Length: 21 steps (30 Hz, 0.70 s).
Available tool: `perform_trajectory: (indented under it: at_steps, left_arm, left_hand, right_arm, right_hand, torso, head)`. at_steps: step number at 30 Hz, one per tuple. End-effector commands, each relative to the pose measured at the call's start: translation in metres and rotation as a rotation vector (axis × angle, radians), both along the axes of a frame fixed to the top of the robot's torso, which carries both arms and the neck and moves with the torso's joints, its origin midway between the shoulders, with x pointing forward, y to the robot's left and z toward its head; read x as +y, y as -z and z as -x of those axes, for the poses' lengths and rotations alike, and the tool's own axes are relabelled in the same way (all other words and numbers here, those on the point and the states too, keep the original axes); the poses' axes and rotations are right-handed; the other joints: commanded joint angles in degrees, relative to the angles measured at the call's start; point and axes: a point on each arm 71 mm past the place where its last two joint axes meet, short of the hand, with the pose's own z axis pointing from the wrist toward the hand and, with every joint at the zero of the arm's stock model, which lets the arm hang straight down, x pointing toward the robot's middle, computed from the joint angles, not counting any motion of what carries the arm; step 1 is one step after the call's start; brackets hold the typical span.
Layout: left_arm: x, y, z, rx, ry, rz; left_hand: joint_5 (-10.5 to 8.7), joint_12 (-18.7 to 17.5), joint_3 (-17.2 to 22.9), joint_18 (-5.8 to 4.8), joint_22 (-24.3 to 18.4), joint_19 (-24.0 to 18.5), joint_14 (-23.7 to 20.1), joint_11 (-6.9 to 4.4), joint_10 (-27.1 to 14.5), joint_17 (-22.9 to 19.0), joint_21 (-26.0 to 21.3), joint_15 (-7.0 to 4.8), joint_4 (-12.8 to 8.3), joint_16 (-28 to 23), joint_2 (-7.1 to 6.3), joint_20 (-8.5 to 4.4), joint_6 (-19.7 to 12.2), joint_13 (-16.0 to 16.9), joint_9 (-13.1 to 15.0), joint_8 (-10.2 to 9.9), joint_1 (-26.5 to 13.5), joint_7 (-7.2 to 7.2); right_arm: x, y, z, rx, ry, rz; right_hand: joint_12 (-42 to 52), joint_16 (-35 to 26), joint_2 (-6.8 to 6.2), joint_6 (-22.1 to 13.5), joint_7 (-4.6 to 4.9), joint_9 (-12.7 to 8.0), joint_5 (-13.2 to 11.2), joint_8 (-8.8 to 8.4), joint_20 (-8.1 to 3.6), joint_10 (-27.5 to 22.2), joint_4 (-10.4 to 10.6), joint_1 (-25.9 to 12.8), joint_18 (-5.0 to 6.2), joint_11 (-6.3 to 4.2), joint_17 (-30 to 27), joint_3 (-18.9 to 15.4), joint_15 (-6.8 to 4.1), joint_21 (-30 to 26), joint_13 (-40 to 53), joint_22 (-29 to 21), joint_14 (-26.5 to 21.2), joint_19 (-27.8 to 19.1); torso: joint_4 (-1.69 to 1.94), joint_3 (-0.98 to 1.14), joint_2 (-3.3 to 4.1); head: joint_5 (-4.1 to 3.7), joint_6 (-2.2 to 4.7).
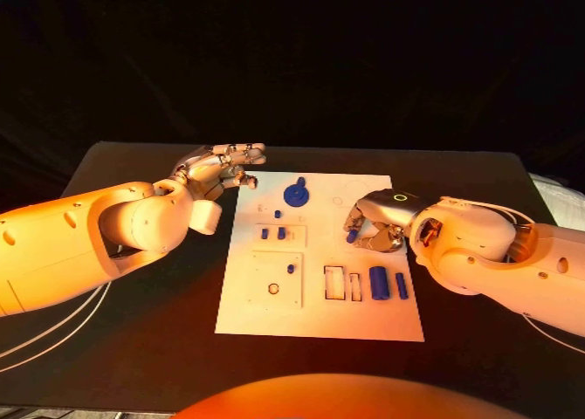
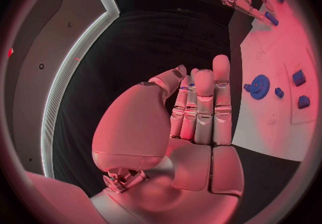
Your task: Assemble the parts on the task board
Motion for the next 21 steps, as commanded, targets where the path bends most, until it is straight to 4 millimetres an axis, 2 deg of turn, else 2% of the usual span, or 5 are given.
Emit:
perform_trajectory:
  at_steps: [1, 9, 13, 18, 21]
  left_arm:
    - [-0.0020, -0.0011, 0.0006, -0.008, 0.020, 0.009]
    - [-0.0020, -0.0011, 0.0007, -0.008, 0.020, 0.009]
    - [-0.0019, -0.0011, 0.0009, -0.008, 0.021, 0.008]
    - [-0.0019, -0.0011, 0.0010, -0.007, 0.022, 0.008]
    - [-0.0019, -0.0011, 0.0010, -0.007, 0.022, 0.008]
  left_hand:
    - [-0.14, 0.2, -0.4, 1.10, -0.1, -0.1, -0.5, 0.09, -0.4, -0.1, -0.4, -0.04, 0.0, -0.2, 0.00, 0.00, -0.3, 0.1, -0.1, 0.2, 0.4, -0.07]
    - [-0.13, 0.4, -0.4, 1.11, -0.1, -0.1, -0.6, 0.09, -0.4, -0.1, -0.5, -0.03, -0.1, -0.2, 0.10, 0.01, -0.3, 0.1, -0.1, 0.3, 0.6, -0.07]
    - [-0.13, 0.4, -0.4, 1.11, -0.1, -0.1, -0.6, 0.09, -0.4, -0.1, -0.5, -0.03, -0.1, -0.2, 0.10, 0.01, -0.3, 0.1, -0.1, 0.3, 0.6, -0.07]
    - [-0.13, 0.4, -0.4, 1.11, -0.1, -0.1, -0.6, 0.09, -0.4, -0.1, -0.5, -0.03, -0.1, -0.2, 0.10, 0.01, -0.3, 0.1, -0.1, 0.3, 0.6, -0.07]
    - [-0.13, 0.4, -0.4, 1.11, -0.1, -0.1, -0.6, 0.09, -0.4, -0.1, -0.5, -0.03, -0.1, -0.2, 0.10, 0.01, -0.3, 0.1, -0.1, 0.3, 0.6, -0.07]
  right_arm:
    - [0.0020, 0.0024, 0.0007, 0.008, -0.019, 0.018]
    - [0.0041, 0.0032, 0.0000, 0.004, -0.019, 0.010]
    - [0.0033, 0.0035, -0.0017, -0.006, -0.012, 0.013]
    - [0.0040, 0.0022, -0.0041, -0.037, -0.003, 0.004]
    - [0.0049, 0.0001, -0.0038, -0.056, -0.003, -0.012]
  right_hand:
    - [0.4, -0.1, 0.68, 0.7, -0.02, 0.1, 0.2, 0.37, -0.07, 0.8, 0.0, -0.2, 0.76, -0.12, 0.0, 0.5, 0.14, -0.1, 0.0, 0.1, 2.6, 0.1]
    - [0.7, 0.1, 2.08, 3.3, -0.38, 0.5, 0.0, 1.05, -0.10, 3.5, 0.5, 0.0, 0.71, -0.61, 0.2, 2.1, 0.13, 0.1, 0.1, 0.4, 2.7, 0.4]
    - [0.6, 0.3, 3.07, 4.4, -0.54, 0.7, -1.7, 1.35, -0.15, 4.8, 0.4, 0.5, 0.68, -0.79, 0.4, 3.2, 0.13, 0.2, 0.1, 0.5, 2.7, 0.5]
    - [0.5, 0.6, 4.51, 5.8, -0.73, 1.1, -2.1, 1.85, -0.34, 6.6, 0.2, 1.1, 0.63, -1.12, 0.7, 4.7, -0.07, 0.4, 0.2, 0.9, 2.8, 0.7]
    - [0.3, 0.7, 4.84, 6.0, -0.74, 1.3, -2.2, 1.91, -0.44, 7.1, 0.2, 1.2, 0.59, -1.20, 0.8, 5.2, -0.13, 0.6, 0.1, 1.1, 2.8, 0.7]
  torso:
    - [-0.02, -0.02, -0.02]
    - [-0.06, -0.02, -0.05]
    - [-0.02, -0.02, -0.04]
    - [-0.01, -0.01, -0.04]
    - [0.01, 0.00, -0.04]
  head:
    - [0.08, -0.18]
    - [0.08, -0.21]
    - [-0.02, -0.30]
    - [-0.15, -0.35]
    - [-0.22, -0.38]
